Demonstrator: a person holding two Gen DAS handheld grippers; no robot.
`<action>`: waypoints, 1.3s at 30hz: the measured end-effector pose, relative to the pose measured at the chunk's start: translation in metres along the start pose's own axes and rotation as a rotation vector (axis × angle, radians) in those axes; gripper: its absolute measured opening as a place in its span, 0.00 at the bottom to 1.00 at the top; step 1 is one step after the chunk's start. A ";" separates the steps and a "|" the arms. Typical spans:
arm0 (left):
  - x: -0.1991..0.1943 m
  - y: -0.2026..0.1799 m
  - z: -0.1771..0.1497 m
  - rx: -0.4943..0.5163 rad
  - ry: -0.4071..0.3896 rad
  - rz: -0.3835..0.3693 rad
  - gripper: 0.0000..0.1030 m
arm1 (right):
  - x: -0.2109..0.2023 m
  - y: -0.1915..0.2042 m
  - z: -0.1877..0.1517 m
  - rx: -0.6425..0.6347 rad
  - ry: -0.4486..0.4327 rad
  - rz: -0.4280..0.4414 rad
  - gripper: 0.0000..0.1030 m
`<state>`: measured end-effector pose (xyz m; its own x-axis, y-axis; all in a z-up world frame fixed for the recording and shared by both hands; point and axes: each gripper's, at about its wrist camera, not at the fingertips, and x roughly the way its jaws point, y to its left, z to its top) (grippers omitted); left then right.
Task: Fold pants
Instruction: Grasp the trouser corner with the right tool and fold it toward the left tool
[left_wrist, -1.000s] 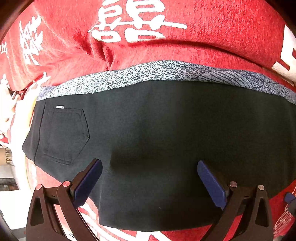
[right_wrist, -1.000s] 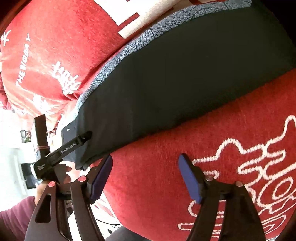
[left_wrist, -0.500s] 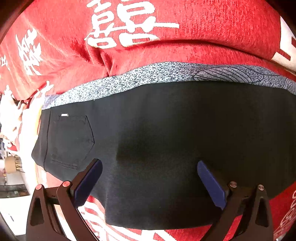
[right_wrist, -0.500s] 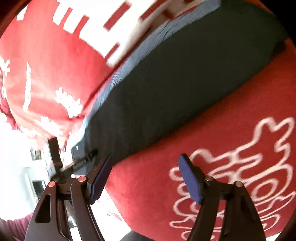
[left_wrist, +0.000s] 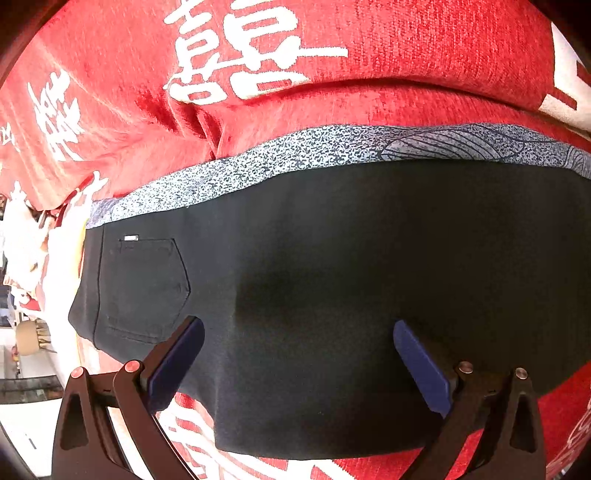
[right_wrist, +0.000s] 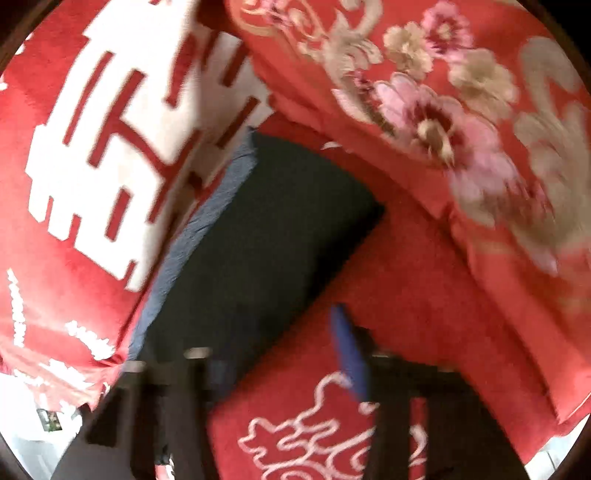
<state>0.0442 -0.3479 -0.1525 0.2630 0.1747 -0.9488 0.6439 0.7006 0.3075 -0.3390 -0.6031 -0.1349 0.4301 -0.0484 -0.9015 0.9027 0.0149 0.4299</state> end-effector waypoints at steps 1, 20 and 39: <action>0.000 0.000 0.000 -0.003 0.001 0.000 1.00 | 0.004 0.000 0.004 0.000 0.007 0.000 0.12; -0.004 -0.003 0.003 0.013 0.001 0.022 1.00 | -0.004 -0.007 -0.013 -0.019 0.071 0.140 0.44; -0.038 -0.146 0.024 0.085 -0.074 -0.317 1.00 | 0.020 -0.012 0.010 0.030 -0.092 0.292 0.49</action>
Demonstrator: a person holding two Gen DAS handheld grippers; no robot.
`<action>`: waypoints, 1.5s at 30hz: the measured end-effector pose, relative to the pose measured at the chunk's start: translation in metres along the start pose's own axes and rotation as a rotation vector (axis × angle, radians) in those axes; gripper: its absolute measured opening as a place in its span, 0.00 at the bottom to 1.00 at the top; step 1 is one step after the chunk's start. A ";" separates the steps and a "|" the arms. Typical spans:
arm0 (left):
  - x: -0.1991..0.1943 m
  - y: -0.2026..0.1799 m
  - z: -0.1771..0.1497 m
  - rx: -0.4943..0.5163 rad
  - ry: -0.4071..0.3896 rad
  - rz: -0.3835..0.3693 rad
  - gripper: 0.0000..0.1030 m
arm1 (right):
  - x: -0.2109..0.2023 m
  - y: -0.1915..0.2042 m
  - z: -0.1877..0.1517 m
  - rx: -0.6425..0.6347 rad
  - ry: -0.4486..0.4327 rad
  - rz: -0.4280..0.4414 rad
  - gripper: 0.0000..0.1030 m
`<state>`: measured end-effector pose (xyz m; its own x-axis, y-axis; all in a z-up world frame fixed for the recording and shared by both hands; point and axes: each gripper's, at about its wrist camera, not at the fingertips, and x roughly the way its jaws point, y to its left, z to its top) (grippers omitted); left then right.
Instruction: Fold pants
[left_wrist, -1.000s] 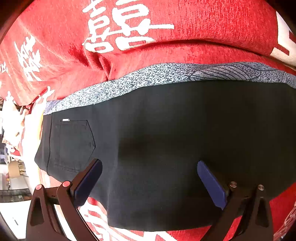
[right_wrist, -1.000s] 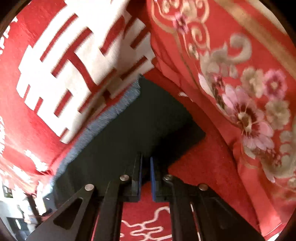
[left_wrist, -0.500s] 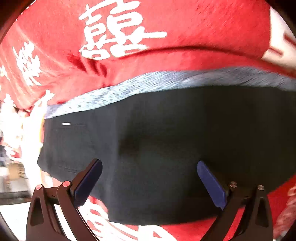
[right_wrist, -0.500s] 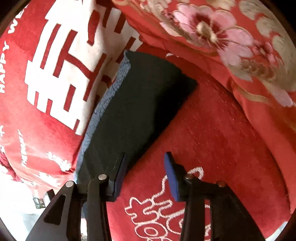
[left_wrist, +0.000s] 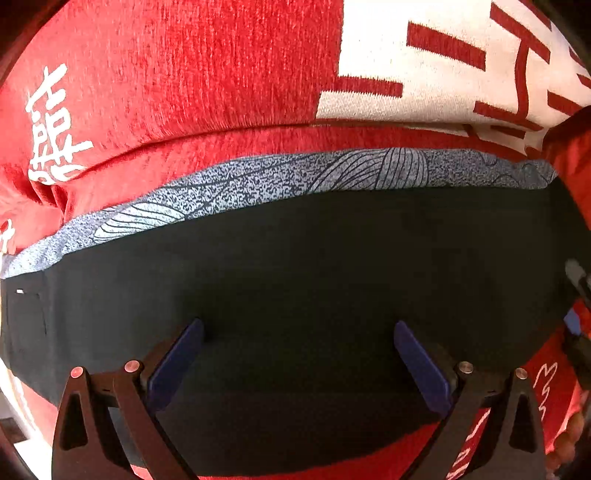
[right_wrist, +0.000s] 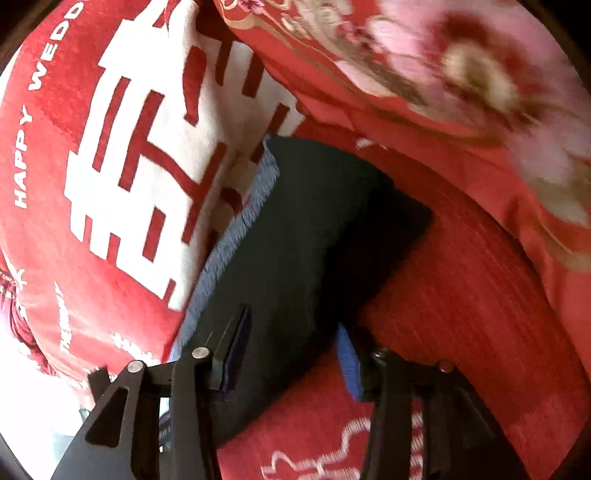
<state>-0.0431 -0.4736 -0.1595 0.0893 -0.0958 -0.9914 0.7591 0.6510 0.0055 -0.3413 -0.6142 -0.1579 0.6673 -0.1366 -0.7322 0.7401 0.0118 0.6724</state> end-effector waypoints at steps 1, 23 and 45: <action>0.001 0.000 0.000 0.004 0.002 -0.006 1.00 | 0.003 0.001 0.003 0.009 -0.007 0.004 0.51; -0.006 -0.015 -0.003 0.123 -0.039 -0.087 0.78 | -0.033 0.148 -0.026 -0.423 0.041 0.003 0.15; -0.020 0.302 -0.088 -0.180 0.081 0.033 0.78 | 0.157 0.259 -0.354 -1.450 0.177 -0.654 0.35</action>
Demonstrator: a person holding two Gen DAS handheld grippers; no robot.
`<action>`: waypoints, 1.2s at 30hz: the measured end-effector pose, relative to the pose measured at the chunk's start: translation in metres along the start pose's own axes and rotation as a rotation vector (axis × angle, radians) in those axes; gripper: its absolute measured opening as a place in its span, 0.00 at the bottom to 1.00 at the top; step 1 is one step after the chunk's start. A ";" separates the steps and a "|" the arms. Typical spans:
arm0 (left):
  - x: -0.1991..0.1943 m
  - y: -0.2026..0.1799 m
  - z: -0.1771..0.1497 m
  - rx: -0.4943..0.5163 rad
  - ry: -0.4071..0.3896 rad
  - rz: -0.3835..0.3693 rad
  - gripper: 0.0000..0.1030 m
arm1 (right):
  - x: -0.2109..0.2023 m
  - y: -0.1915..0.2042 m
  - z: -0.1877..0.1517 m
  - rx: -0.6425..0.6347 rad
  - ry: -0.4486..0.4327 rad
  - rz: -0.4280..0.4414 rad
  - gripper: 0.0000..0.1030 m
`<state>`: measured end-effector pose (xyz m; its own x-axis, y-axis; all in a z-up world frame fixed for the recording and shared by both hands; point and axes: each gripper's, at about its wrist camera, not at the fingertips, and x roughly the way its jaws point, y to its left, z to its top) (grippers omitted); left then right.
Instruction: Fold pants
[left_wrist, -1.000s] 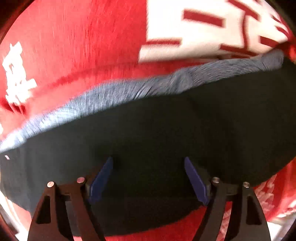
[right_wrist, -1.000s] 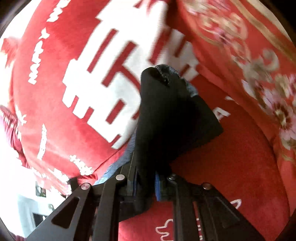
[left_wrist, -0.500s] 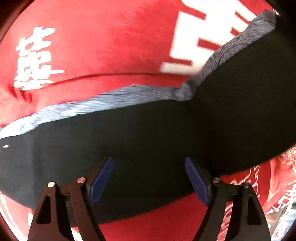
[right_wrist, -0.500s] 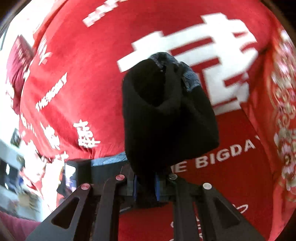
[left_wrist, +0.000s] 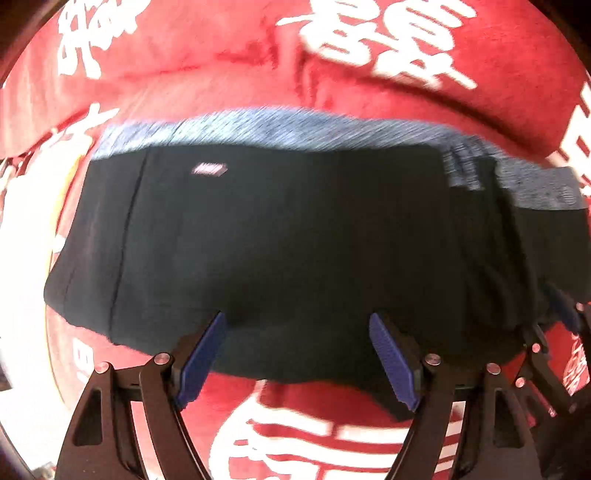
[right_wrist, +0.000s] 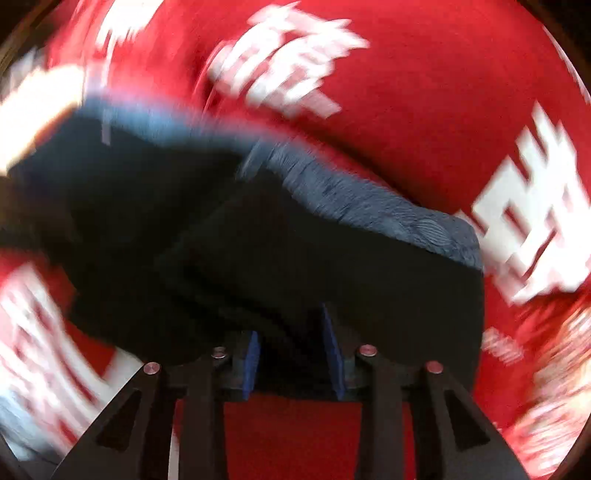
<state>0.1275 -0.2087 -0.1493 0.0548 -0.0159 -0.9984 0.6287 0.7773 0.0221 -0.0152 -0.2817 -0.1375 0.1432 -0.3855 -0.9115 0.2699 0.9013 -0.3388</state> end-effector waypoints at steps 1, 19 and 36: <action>0.000 0.002 -0.001 0.004 0.002 -0.006 0.78 | -0.006 0.009 -0.005 -0.041 -0.028 -0.047 0.36; 0.012 -0.100 0.053 0.040 0.116 -0.396 0.78 | 0.036 -0.133 -0.108 1.247 0.055 0.968 0.50; 0.002 -0.076 0.044 -0.057 0.101 -0.453 0.87 | 0.074 -0.128 -0.113 1.455 0.072 1.169 0.45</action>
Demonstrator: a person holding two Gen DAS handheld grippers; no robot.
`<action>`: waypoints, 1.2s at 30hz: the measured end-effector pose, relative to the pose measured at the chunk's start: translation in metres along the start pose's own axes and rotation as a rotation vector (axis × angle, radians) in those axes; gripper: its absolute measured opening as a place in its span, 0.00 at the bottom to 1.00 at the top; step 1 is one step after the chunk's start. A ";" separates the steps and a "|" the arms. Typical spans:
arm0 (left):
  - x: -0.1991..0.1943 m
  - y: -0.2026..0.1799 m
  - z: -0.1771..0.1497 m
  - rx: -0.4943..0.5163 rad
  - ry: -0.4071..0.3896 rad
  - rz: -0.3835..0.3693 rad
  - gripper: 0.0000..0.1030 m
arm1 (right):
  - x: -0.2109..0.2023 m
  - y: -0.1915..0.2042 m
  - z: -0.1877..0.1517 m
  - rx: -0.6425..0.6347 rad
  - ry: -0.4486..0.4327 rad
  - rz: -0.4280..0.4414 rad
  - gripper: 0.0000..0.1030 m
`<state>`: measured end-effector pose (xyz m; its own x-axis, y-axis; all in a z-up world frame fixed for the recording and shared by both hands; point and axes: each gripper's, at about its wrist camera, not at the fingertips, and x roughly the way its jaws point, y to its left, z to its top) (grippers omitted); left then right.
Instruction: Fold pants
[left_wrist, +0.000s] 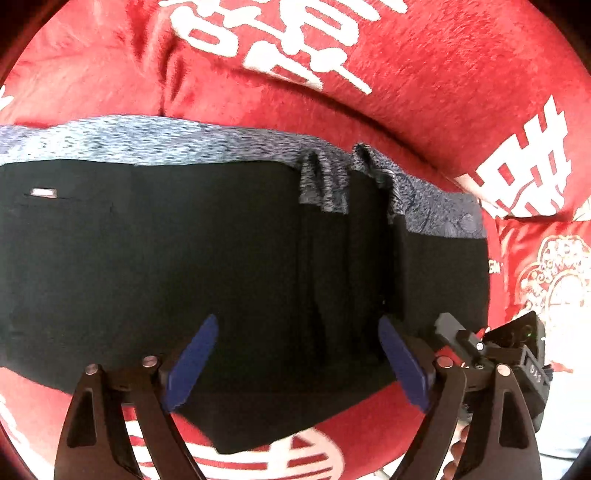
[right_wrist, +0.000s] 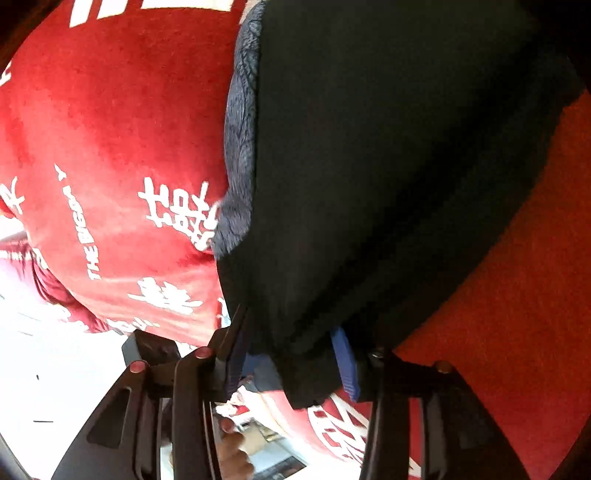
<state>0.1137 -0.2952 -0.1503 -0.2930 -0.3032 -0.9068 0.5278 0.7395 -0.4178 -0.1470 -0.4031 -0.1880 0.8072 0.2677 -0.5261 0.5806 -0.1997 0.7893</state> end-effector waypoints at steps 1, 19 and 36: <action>0.007 -0.004 0.003 -0.005 0.000 -0.011 0.87 | 0.004 0.001 0.002 -0.007 -0.001 -0.002 0.45; -0.019 0.006 -0.031 0.022 -0.110 0.256 0.87 | 0.027 0.025 -0.012 -0.205 0.118 -0.185 0.29; 0.006 -0.103 0.002 0.249 -0.166 0.257 0.87 | -0.042 0.105 0.078 -0.564 -0.046 -0.486 0.21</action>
<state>0.0593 -0.3747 -0.1124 -0.0035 -0.2356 -0.9719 0.7507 0.6415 -0.1582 -0.1120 -0.5091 -0.1078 0.4841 0.1602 -0.8603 0.7407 0.4485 0.5003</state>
